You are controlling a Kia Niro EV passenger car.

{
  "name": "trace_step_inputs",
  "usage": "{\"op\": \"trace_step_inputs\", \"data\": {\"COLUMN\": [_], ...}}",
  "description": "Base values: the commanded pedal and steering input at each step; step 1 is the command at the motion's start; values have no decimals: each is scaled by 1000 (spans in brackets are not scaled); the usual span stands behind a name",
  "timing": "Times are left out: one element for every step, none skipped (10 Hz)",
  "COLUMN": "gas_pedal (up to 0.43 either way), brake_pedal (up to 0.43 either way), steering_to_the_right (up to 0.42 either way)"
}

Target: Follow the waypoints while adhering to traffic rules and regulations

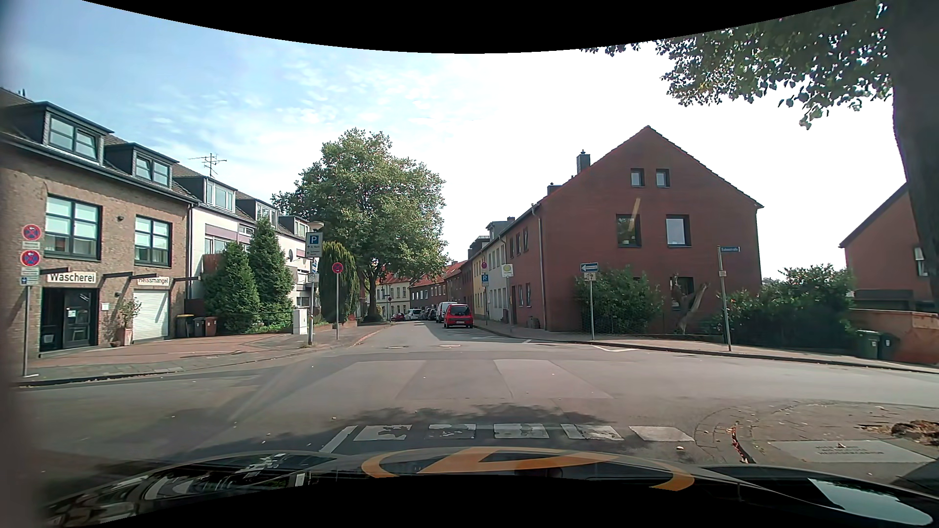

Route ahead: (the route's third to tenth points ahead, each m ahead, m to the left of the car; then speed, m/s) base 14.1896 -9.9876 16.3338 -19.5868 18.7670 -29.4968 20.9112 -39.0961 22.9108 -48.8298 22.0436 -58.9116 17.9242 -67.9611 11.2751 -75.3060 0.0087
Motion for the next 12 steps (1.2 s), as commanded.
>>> {"op": "trace_step_inputs", "data": {"gas_pedal": [0, 0, 0, 0, 0, 0, 0, 0, 0, 0, 0, 0], "brake_pedal": [189, 189, 189, 183, 183, 189, 189, 183, 183, 183, 183, 189], "steering_to_the_right": [6, 6, 6, 6, 6, 6, 6, 6, 6, 6, 6, 6]}}
